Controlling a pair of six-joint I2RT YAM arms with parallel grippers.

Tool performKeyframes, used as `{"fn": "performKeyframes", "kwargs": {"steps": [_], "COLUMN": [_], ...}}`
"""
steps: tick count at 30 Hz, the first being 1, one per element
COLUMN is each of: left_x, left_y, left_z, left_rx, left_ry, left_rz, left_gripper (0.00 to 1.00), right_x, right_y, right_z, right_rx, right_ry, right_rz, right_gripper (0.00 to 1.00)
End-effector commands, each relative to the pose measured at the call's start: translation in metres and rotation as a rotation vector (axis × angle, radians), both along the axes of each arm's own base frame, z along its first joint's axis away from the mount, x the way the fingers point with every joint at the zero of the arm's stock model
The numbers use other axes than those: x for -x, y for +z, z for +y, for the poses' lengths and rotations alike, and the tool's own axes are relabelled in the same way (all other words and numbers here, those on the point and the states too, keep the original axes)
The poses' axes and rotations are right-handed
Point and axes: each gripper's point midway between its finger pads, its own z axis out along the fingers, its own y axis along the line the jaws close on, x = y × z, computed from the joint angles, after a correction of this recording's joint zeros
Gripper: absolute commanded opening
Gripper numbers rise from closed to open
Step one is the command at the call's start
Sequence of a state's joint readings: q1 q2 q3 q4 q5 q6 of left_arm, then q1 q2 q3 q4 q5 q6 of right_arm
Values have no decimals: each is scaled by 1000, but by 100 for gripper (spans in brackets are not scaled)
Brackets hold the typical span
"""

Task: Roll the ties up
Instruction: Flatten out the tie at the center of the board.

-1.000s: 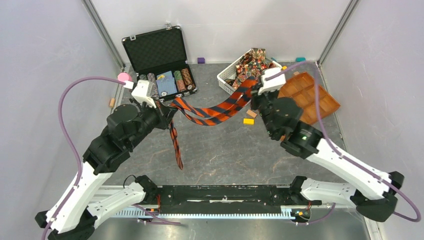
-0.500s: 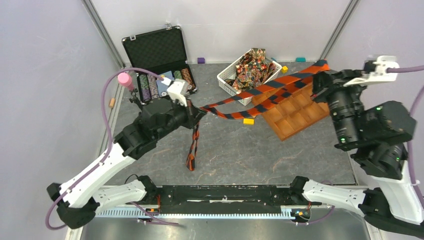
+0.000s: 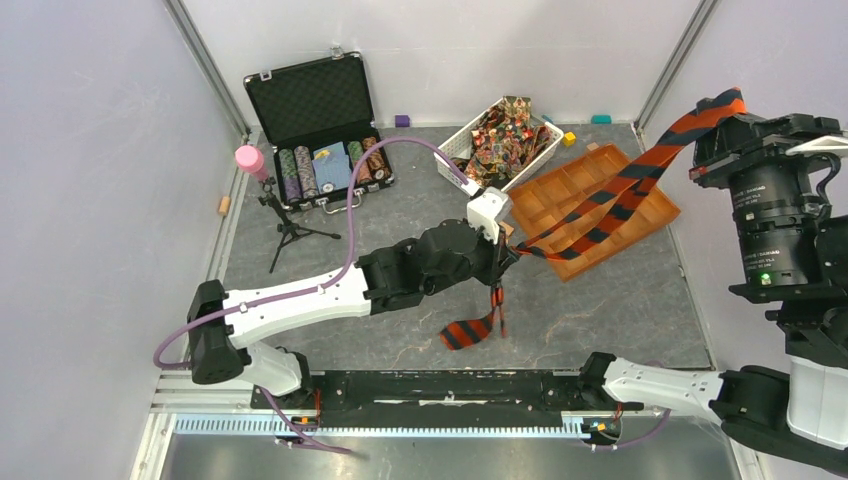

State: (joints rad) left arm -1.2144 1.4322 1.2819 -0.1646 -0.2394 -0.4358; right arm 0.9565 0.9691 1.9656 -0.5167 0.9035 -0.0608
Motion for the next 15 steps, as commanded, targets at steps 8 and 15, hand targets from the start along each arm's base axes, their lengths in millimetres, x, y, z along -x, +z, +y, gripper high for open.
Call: {"fn": "performKeyframes", "kwargs": {"steps": [8,15], "left_x": [-12,-8], "left_y": [22,19], "left_z": [-13,-13], "left_rx": [70,69], "left_ry": [44,41], "left_rz": [-68,-64], "left_gripper": [2,19], "right_x": [5,-2], "right_y": [24,25], "right_z": [-8,9], "right_rx": [-57,-78], "right_ry": [-10,23], "right_rz": [-74,-85], "right_gripper": [0,0]}}
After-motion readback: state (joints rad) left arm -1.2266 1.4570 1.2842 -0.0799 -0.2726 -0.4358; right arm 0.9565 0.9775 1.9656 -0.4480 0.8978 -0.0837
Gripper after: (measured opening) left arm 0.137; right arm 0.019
